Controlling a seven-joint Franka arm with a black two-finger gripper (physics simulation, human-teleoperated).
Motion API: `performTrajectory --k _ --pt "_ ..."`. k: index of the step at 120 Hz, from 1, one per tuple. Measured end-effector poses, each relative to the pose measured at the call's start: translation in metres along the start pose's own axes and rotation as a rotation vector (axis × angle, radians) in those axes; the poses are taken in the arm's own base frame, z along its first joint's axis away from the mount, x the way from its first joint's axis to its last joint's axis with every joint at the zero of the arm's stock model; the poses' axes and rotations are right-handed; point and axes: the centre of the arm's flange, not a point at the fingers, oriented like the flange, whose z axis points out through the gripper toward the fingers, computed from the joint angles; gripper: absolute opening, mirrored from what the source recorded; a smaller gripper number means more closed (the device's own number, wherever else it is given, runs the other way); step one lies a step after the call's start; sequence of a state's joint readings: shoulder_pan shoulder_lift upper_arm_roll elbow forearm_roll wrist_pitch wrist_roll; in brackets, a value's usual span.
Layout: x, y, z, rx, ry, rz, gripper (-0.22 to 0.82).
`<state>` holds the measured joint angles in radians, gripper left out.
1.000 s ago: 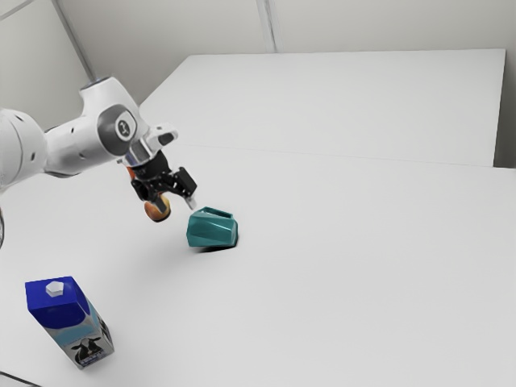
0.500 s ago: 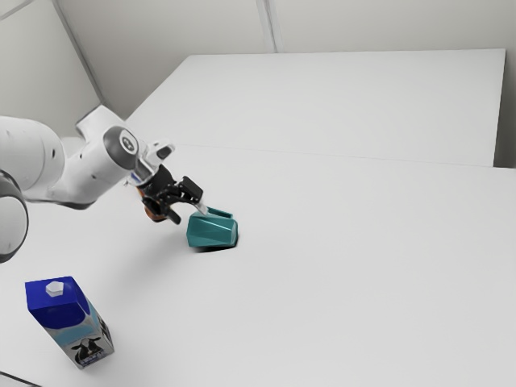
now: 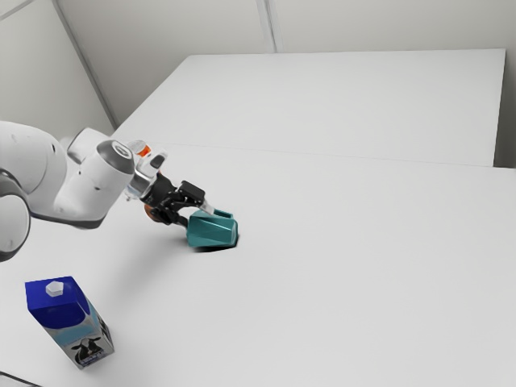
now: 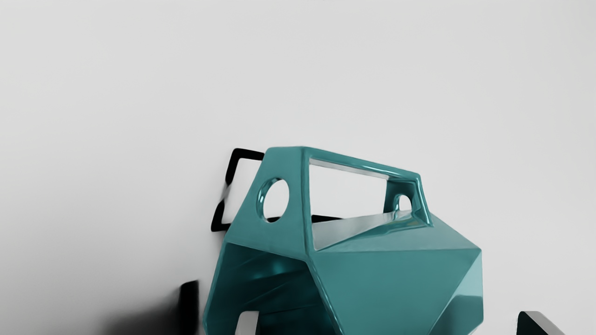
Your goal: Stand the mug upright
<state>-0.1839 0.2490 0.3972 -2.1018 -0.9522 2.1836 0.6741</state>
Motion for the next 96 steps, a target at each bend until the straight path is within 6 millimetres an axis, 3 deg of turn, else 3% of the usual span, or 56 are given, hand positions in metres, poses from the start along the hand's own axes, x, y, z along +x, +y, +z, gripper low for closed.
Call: performTrajectory --k 61,96 --pt "-0.007 -0.005 0.018 -0.095 0.017 0.033 0.59" --pt "-0.008 -0.001 0.021 -0.119 0.018 0.069 0.28"
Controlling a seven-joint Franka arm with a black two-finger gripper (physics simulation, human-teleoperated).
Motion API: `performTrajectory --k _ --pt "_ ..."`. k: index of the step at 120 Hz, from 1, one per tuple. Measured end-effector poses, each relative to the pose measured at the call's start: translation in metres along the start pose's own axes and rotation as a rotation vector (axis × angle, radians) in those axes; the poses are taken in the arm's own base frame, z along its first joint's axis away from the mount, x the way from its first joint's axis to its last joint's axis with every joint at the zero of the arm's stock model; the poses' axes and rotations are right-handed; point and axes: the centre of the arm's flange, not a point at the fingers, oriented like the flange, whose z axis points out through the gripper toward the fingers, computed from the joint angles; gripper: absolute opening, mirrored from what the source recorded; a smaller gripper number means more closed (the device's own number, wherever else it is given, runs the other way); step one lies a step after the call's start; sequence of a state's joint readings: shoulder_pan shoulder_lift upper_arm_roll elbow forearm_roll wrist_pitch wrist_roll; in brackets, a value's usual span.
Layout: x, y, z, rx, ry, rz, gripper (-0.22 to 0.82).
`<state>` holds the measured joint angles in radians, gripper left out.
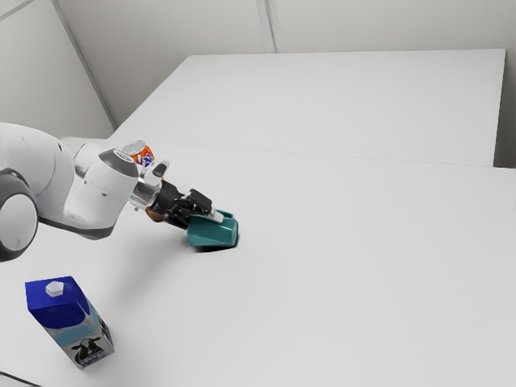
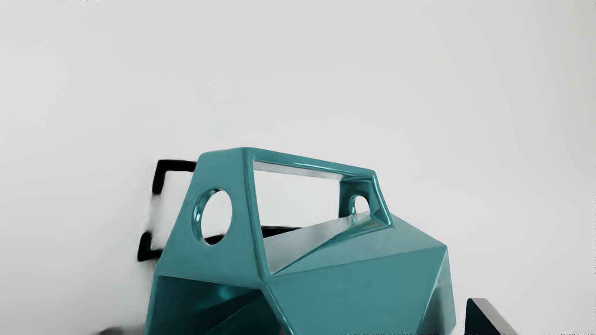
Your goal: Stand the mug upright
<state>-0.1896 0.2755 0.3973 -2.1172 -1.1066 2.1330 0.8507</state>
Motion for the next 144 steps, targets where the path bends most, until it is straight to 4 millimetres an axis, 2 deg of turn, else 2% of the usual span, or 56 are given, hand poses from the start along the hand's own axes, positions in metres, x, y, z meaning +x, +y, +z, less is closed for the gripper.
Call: performTrajectory --k 32,53,76,99,113,127,144 --pt "0.003 0.009 -0.002 -0.008 0.007 0.041 0.0" --pt "0.01 0.032 -0.012 -0.012 0.025 0.104 -0.12" --pt "0.015 0.069 -0.026 0.008 0.028 0.207 -0.15" --pt "0.02 0.101 -0.039 0.186 -0.081 0.387 -0.16" --pt "0.019 0.111 -0.036 0.31 -0.165 0.473 -0.17" --pt "0.02 0.121 -0.023 0.406 -0.234 0.54 -0.17" --pt "0.022 0.123 -0.005 0.483 -0.285 0.569 -0.17"
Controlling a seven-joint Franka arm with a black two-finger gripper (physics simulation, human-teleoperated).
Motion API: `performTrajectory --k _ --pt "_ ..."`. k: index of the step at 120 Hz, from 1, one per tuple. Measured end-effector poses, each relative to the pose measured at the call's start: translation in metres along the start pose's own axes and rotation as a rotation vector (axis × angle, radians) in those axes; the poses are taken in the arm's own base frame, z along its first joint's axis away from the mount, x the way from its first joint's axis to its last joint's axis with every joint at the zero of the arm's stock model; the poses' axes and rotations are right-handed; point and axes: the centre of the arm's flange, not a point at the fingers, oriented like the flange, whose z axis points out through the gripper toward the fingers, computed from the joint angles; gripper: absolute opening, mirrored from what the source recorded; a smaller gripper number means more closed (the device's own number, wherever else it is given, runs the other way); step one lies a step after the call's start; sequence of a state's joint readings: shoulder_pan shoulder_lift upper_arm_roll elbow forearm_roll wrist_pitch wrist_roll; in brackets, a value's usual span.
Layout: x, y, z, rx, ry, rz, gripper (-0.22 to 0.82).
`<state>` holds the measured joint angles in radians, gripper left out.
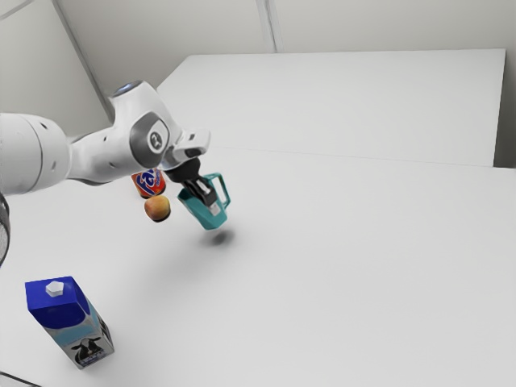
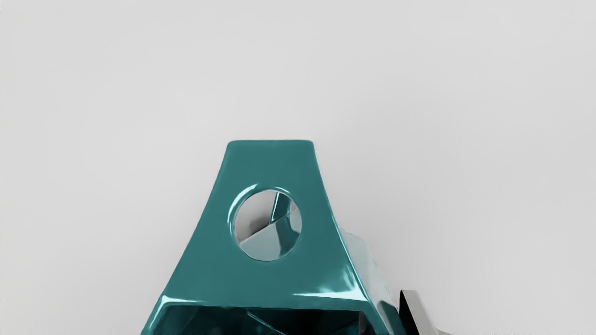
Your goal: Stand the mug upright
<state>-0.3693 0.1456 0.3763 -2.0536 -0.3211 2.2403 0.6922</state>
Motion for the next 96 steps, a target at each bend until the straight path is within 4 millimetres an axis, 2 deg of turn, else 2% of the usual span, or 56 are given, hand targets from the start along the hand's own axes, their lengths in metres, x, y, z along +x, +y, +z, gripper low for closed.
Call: performTrajectory --k 20,65,96 --pt "0.004 0.003 0.012 0.045 -0.038 0.004 -0.17" --pt "0.001 -0.001 0.021 0.113 -0.078 -0.016 -0.18" --pt "-0.005 -0.006 0.04 0.129 -0.105 -0.043 -0.17"
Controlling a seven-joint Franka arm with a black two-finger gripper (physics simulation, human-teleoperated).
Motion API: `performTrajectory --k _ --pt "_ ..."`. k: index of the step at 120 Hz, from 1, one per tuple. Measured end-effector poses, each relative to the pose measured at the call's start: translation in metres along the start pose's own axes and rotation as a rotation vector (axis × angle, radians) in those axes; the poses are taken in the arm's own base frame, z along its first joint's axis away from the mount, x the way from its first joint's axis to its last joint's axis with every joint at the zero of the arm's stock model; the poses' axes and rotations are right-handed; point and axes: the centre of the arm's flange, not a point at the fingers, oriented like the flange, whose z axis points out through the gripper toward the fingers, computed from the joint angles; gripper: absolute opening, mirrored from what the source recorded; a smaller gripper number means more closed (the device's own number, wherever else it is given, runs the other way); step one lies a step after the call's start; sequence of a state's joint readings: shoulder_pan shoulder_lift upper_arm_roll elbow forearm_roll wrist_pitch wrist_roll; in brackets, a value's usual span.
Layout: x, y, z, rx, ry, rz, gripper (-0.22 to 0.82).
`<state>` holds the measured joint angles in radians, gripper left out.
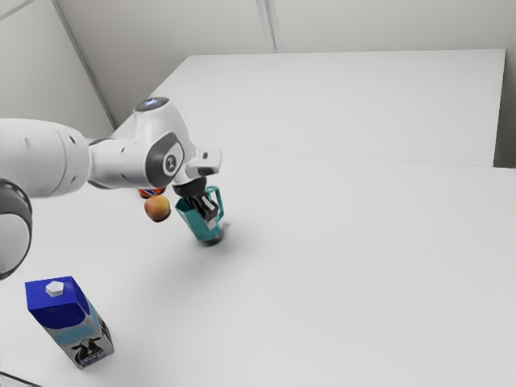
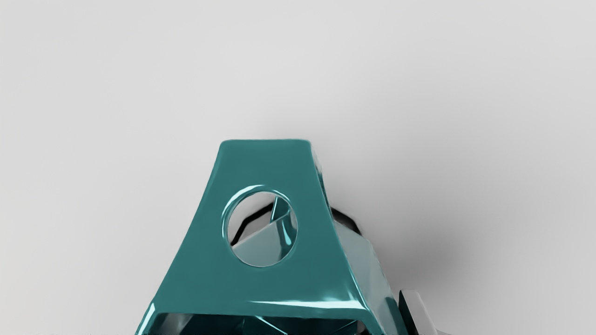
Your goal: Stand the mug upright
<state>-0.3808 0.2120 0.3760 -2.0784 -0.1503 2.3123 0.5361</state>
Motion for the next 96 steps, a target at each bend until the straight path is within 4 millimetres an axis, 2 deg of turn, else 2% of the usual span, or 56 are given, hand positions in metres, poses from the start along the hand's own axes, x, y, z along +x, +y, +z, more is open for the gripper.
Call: performTrajectory --k 18,65,81,96 --pt "0.0 0.0 0.004 0.003 -0.001 -0.012 -0.15" --pt "-0.001 -0.001 0.004 -0.004 0.007 -0.024 0.23" --pt "-0.001 -0.001 -0.001 -0.003 0.017 -0.025 0.33" --pt "0.0 0.0 -0.014 -0.003 0.04 -0.023 0.39"
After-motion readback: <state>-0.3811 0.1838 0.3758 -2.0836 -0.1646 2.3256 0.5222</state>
